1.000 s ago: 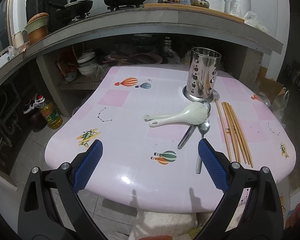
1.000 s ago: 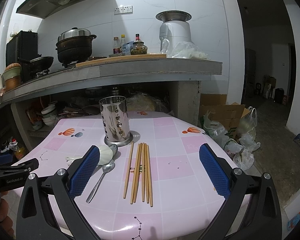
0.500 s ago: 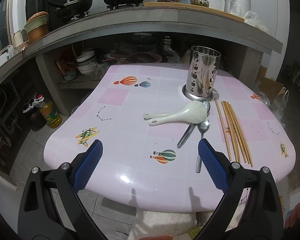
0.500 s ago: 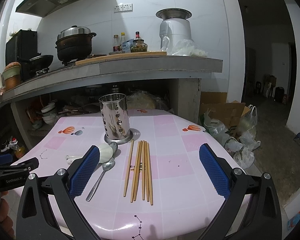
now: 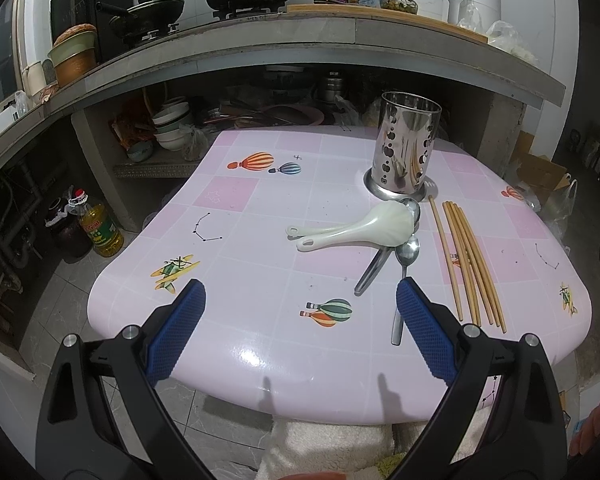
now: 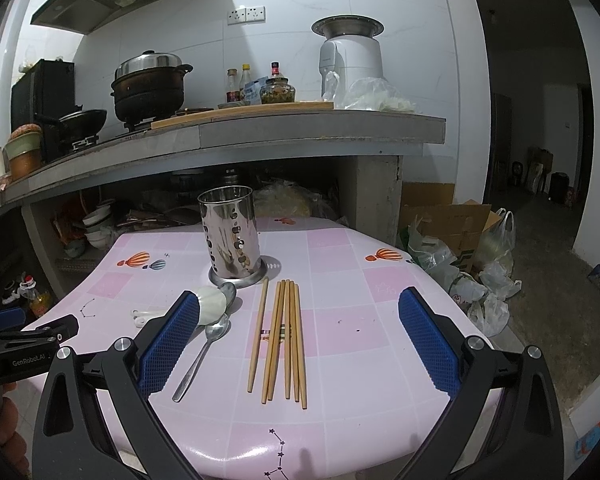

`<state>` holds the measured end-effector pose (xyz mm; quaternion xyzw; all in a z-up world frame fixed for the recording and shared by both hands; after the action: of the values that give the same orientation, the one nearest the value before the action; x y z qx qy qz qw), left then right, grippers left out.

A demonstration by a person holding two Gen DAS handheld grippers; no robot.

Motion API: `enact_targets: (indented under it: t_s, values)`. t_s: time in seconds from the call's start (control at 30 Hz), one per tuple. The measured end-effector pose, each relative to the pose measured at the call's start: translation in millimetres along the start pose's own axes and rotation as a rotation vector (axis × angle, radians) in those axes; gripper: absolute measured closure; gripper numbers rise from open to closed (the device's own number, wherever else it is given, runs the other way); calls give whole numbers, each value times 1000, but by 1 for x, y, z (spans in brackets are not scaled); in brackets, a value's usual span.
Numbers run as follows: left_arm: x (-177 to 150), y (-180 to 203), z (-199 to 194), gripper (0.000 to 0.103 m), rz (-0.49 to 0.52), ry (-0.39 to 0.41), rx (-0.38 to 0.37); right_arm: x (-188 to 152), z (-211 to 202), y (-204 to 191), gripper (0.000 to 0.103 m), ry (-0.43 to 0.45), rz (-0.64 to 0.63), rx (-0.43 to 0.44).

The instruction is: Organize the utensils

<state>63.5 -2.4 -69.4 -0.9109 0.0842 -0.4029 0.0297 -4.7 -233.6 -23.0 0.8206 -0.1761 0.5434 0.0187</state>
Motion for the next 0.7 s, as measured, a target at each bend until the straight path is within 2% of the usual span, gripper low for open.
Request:
enact_targets:
  t_s: [0.37, 0.7]
  values:
    - [5, -18, -6, 11, -43, 55, 28, -3, 0, 1, 6, -4, 6, 1]
    - [7, -40, -1, 11, -76, 43, 54, -5, 0, 2, 6, -8, 9, 0]
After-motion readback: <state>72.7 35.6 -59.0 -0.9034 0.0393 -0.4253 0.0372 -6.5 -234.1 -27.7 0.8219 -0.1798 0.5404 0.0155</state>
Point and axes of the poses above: each gripper's, at about its wrist camera, not at the fingertips, and z roughly the way its jaws point, y to its right, x to its top, the point moved 8 cm from there along z, roughly the way its jaws point, and after that the axes turned 7 degrees about z, right-handed, at the moved point
